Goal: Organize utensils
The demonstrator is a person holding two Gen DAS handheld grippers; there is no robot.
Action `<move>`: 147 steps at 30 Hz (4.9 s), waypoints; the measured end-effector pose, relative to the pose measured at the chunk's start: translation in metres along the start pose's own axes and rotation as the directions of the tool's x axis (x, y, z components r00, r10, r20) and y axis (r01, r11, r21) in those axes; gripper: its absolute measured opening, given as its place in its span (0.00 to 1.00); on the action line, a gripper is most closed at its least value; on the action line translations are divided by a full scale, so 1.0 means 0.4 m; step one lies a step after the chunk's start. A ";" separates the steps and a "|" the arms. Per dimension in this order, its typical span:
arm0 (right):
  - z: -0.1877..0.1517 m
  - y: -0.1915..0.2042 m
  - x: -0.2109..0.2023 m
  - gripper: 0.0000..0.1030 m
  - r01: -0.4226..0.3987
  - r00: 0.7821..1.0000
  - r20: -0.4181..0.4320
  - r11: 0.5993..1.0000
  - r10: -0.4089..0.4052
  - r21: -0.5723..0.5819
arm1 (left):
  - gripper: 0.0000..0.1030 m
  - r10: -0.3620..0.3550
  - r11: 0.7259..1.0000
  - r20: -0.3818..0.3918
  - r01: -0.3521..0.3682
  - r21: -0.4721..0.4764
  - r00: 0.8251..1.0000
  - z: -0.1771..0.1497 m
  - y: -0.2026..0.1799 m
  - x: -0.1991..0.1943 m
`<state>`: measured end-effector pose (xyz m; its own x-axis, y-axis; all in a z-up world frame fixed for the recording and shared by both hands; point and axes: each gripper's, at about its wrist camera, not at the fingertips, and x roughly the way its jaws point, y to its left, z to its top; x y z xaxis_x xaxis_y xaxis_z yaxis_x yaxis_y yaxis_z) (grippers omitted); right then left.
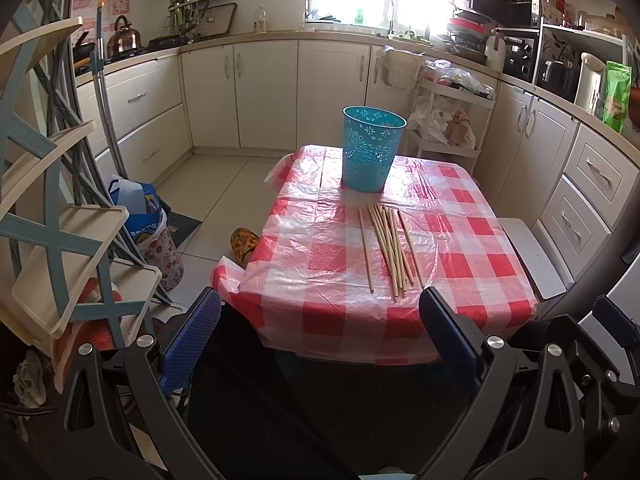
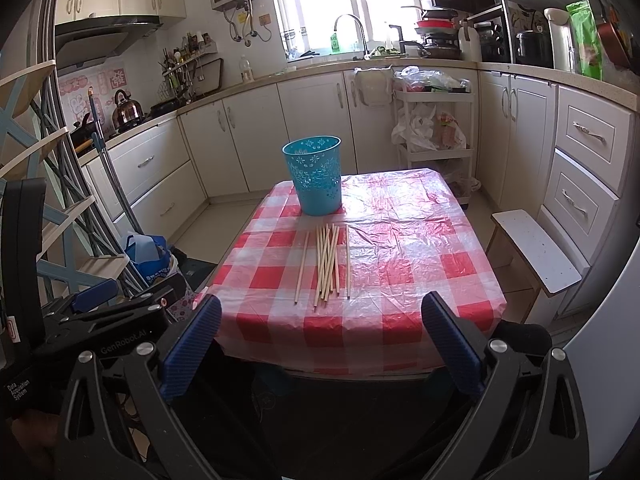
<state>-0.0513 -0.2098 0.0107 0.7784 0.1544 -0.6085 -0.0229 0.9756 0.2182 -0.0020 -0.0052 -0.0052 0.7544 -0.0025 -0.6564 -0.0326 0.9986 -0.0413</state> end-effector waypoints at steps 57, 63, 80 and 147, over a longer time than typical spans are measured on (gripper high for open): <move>0.059 -0.113 0.357 0.79 0.072 0.991 -0.113 0.997 -0.075 -0.036 | 0.93 0.004 1.000 -0.162 -0.002 0.012 0.987 0.065 0.004 0.374; 0.094 -0.128 0.538 0.49 -0.009 0.980 -0.199 0.998 -0.002 -0.056 | 0.92 -0.018 1.000 -0.174 0.022 0.019 0.985 0.102 -0.041 0.523; 0.121 -0.108 0.866 0.18 -0.023 0.936 -0.351 0.987 -0.035 -0.161 | 0.73 -0.038 0.998 -0.275 0.050 0.036 0.961 0.161 -0.143 0.806; 0.652 -0.096 0.792 0.06 -0.354 0.918 0.246 0.921 0.310 0.164 | 0.04 -0.445 0.887 0.319 0.461 0.030 0.837 0.692 -0.072 0.648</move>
<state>0.3599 -0.2390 0.0085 0.8623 0.4056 -0.3032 -0.1942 0.8179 0.5416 0.3761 -0.0200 0.0344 0.8548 -0.4301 -0.2905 0.3384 0.8862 -0.3165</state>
